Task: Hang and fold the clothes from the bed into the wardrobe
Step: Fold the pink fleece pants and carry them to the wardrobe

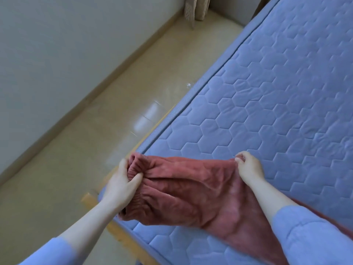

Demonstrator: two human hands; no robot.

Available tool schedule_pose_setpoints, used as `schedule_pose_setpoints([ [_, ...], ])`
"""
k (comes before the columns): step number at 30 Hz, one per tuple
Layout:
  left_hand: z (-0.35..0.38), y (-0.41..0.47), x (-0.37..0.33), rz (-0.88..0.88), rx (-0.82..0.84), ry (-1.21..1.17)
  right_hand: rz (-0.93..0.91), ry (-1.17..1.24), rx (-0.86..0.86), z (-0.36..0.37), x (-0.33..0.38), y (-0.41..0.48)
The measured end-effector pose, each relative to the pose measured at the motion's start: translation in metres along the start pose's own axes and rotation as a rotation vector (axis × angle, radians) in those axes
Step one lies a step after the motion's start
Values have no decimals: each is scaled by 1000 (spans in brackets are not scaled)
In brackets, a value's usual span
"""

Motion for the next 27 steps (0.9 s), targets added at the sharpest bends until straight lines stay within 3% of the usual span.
schedule_pose_setpoints([
  [9,39,72,26,-21,29,-2,127,-92,-37,42,-8,42],
  [12,48,86,38,-82,21,-19,-46,-105,-131,45,23,12],
  [15,54,91,49,-131,53,-76,-189,86,-238,57,46,-42],
  [20,63,85,85,-227,150,4,49,434,-30,125,30,-81],
  [24,66,80,105,-254,187,137,215,524,223,181,39,-90],
  [27,72,76,104,-251,224,-7,280,580,354,203,43,-87],
])
Point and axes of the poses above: each hand's wrist, its own y-axis towards the middle knuckle, its own z-axis out of the palm, x = y × z, the point moved 10 cm from there along y, towards the middle knuckle
